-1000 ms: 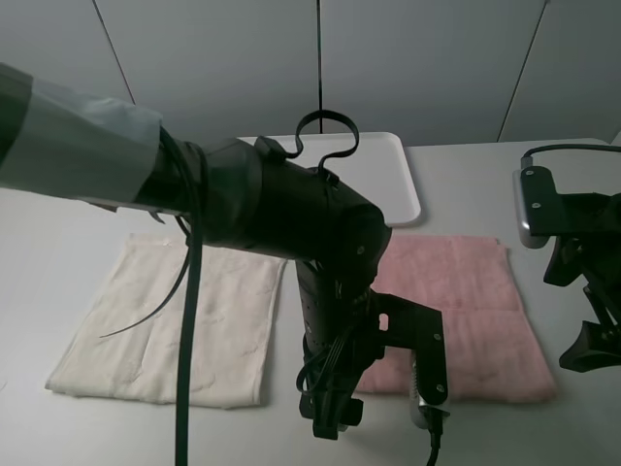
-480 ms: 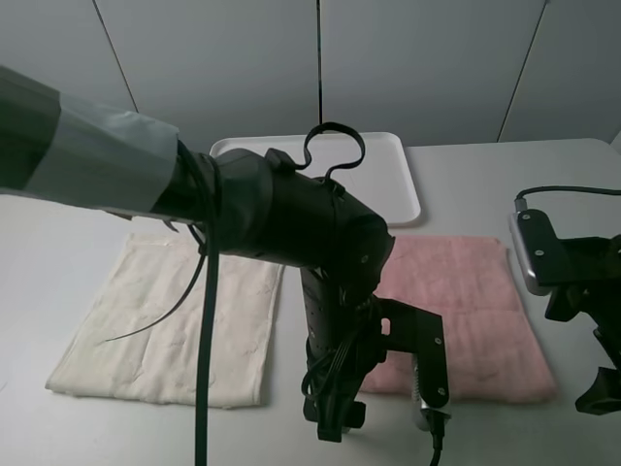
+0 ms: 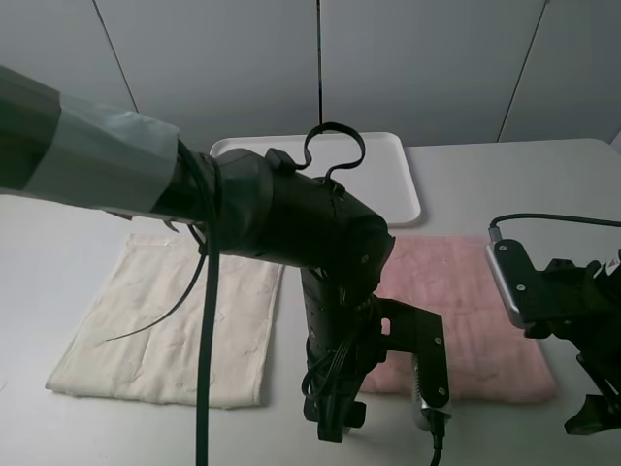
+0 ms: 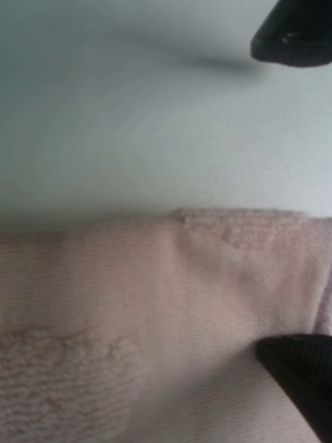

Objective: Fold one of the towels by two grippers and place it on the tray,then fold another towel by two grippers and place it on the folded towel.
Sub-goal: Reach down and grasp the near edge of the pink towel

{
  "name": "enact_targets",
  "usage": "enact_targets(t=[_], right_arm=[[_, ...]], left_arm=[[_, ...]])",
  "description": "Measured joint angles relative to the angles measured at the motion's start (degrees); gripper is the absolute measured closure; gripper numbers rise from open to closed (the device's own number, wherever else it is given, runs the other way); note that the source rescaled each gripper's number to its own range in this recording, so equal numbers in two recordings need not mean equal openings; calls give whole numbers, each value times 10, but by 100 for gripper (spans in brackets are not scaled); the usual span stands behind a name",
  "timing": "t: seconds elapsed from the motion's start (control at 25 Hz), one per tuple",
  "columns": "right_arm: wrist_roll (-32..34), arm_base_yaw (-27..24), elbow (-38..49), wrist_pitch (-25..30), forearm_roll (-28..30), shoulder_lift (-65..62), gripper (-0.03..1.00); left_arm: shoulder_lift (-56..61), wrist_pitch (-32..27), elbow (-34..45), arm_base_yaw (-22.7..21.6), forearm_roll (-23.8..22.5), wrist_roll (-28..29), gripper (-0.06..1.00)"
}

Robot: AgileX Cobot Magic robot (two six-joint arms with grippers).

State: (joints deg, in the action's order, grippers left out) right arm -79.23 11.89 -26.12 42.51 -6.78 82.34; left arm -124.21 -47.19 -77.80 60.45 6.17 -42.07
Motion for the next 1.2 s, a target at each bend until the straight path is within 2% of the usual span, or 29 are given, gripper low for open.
enact_targets(t=[0.44, 0.84, 1.0, 1.2], right_arm=[[-21, 0, 27, -66, -5, 1, -3], [-22, 0, 27, -65, -15, 33, -3], [-24, 21, 35, -62, -11, 35, -3], [-18, 48, 54, -84, 2, 47, -3]], left_arm=[[0, 0, 0, 0, -5, 1, -6], [0, 0, 0, 0, -9, 1, -6], [0, 0, 0, 0, -10, 1, -6], [0, 0, 0, 0, -13, 1, -6]])
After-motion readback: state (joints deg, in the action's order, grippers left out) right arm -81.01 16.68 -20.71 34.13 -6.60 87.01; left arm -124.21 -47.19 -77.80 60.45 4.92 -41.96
